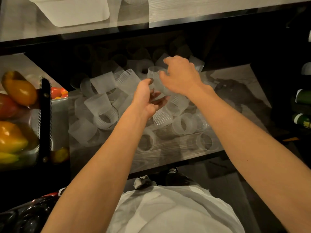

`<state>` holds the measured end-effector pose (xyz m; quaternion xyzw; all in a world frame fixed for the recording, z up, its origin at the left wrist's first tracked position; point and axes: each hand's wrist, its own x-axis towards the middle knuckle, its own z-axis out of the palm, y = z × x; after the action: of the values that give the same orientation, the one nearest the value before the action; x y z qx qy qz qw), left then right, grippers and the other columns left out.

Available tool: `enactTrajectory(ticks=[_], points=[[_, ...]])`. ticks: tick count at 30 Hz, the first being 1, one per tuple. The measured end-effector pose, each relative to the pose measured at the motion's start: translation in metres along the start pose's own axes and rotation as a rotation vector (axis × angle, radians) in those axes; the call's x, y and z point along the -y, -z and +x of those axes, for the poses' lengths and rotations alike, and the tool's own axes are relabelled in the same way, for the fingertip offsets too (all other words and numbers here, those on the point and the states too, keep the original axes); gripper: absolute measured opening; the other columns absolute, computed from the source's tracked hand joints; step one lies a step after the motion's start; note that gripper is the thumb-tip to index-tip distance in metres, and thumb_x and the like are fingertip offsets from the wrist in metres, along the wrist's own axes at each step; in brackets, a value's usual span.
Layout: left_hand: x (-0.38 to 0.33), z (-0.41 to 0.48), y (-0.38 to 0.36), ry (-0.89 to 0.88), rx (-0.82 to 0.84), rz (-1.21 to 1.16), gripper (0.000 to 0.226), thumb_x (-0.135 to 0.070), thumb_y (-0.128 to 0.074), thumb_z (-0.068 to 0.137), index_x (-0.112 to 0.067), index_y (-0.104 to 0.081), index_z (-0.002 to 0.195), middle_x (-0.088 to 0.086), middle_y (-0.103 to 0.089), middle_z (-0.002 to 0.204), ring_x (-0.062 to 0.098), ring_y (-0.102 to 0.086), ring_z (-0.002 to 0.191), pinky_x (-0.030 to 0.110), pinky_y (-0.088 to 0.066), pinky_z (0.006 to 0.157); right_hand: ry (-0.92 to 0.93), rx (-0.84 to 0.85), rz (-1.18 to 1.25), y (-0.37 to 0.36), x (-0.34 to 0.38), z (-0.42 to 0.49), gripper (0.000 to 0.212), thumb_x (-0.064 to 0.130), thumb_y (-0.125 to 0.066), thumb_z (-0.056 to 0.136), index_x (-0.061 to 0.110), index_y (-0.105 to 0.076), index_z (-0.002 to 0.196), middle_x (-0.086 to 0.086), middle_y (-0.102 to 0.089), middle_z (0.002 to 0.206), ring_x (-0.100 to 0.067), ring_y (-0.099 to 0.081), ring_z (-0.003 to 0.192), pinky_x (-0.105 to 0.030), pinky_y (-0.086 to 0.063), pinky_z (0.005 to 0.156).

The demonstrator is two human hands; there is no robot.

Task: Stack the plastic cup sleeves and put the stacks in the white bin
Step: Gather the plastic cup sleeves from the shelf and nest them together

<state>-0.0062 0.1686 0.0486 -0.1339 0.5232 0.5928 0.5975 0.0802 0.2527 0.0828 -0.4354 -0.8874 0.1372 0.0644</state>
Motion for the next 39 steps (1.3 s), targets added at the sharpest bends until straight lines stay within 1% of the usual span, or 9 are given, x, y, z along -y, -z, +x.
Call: enactTrajectory(ticks=[4, 8, 12, 16, 22, 26, 30, 34, 39], points=[[-0.007, -0.025, 0.006, -0.177, 0.022, 0.246, 0.024, -0.029, -0.062, 0.093, -0.009, -0.068, 0.103, 0.009, -0.067, 0.094, 0.031, -0.073, 0.093, 0.042, -0.06, 0.08, -0.155, 0.075, 0.331, 0.013, -0.007, -0.017, 0.046, 0.031, -0.062, 0.085, 0.001, -0.065, 0.121, -0.001, -0.06, 0.072, -0.021, -0.063, 0.072, -0.035, -0.055, 0.079], [-0.006, -0.038, 0.04, -0.347, 0.022, 0.406, 0.019, -0.021, -0.062, 0.093, -0.006, -0.062, 0.105, 0.01, -0.074, 0.093, 0.023, -0.074, 0.086, 0.035, -0.06, 0.071, -0.182, 0.15, 0.713, -0.003, -0.001, -0.064, 0.04, 0.025, -0.078, 0.08, 0.018, -0.06, 0.115, 0.003, -0.057, 0.099, -0.01, -0.057, 0.082, -0.031, -0.054, 0.078], [0.01, -0.039, 0.087, -0.566, -0.152, 0.732, 0.014, -0.025, -0.065, 0.089, -0.013, -0.071, 0.091, 0.007, -0.072, 0.086, 0.015, -0.065, 0.078, 0.029, -0.051, 0.071, -0.124, 0.213, 0.713, -0.029, 0.013, -0.106, 0.04, 0.023, -0.079, 0.084, 0.017, -0.053, 0.113, -0.004, -0.057, 0.11, -0.018, -0.064, 0.084, -0.024, -0.053, 0.075], [0.027, -0.038, 0.125, -0.568, -0.129, 0.76, 0.004, -0.021, -0.068, 0.084, -0.023, -0.071, 0.087, -0.002, -0.071, 0.087, 0.012, -0.064, 0.083, 0.038, -0.054, 0.081, -0.044, 0.264, 0.656, -0.054, 0.019, -0.127, 0.032, 0.027, -0.085, 0.077, 0.02, -0.059, 0.094, -0.004, -0.062, 0.097, -0.017, -0.065, 0.078, -0.036, -0.056, 0.077], [0.046, -0.046, 0.152, -0.606, -0.118, 0.82, 0.019, -0.005, -0.068, 0.088, -0.023, -0.068, 0.089, -0.008, -0.071, 0.093, 0.002, -0.067, 0.085, 0.019, -0.052, 0.078, 0.119, 0.234, 0.472, -0.075, 0.019, -0.152, 0.028, 0.032, -0.088, 0.073, 0.02, -0.065, 0.083, 0.007, -0.058, 0.089, -0.011, -0.059, 0.081, -0.035, -0.053, 0.075], [0.047, -0.051, 0.153, -0.612, -0.093, 0.858, 0.018, -0.003, -0.067, 0.086, -0.019, -0.067, 0.093, -0.006, -0.071, 0.094, 0.006, -0.069, 0.087, 0.018, -0.055, 0.076, 0.237, 0.206, 0.385, -0.083, 0.019, -0.162, 0.025, 0.029, -0.085, 0.076, 0.019, -0.063, 0.084, 0.009, -0.05, 0.088, -0.014, -0.056, 0.077, -0.036, -0.053, 0.071], [0.051, -0.046, 0.154, -0.587, -0.112, 1.054, 0.014, -0.009, -0.066, 0.086, -0.022, -0.064, 0.091, -0.008, -0.068, 0.093, 0.008, -0.066, 0.091, 0.025, -0.054, 0.081, 0.212, 0.295, 0.254, -0.093, 0.012, -0.162, 0.025, 0.031, -0.08, 0.081, 0.018, -0.065, 0.096, 0.011, -0.047, 0.096, -0.018, -0.059, 0.087, -0.042, -0.054, 0.079], [0.052, -0.045, 0.141, -0.632, -0.205, 1.269, 0.018, -0.02, -0.064, 0.087, -0.022, -0.061, 0.105, -0.005, -0.063, 0.109, 0.014, -0.06, 0.102, 0.03, -0.049, 0.086, 0.136, 0.347, 0.258, -0.092, 0.009, -0.163, 0.05, 0.036, -0.076, 0.084, 0.025, -0.054, 0.128, 0.02, -0.04, 0.097, -0.013, -0.055, 0.095, -0.039, -0.053, 0.084], [0.046, -0.043, 0.108, -0.713, -0.248, 1.438, 0.027, -0.023, -0.054, 0.089, -0.018, -0.058, 0.115, 0.002, -0.06, 0.114, 0.022, -0.058, 0.104, 0.038, -0.049, 0.089, -0.246, 0.162, 0.518, -0.087, 0.004, -0.162, 0.052, 0.03, -0.07, 0.092, 0.023, -0.048, 0.138, 0.011, -0.062, 0.097, -0.013, -0.063, 0.08, -0.038, -0.054, 0.082]])
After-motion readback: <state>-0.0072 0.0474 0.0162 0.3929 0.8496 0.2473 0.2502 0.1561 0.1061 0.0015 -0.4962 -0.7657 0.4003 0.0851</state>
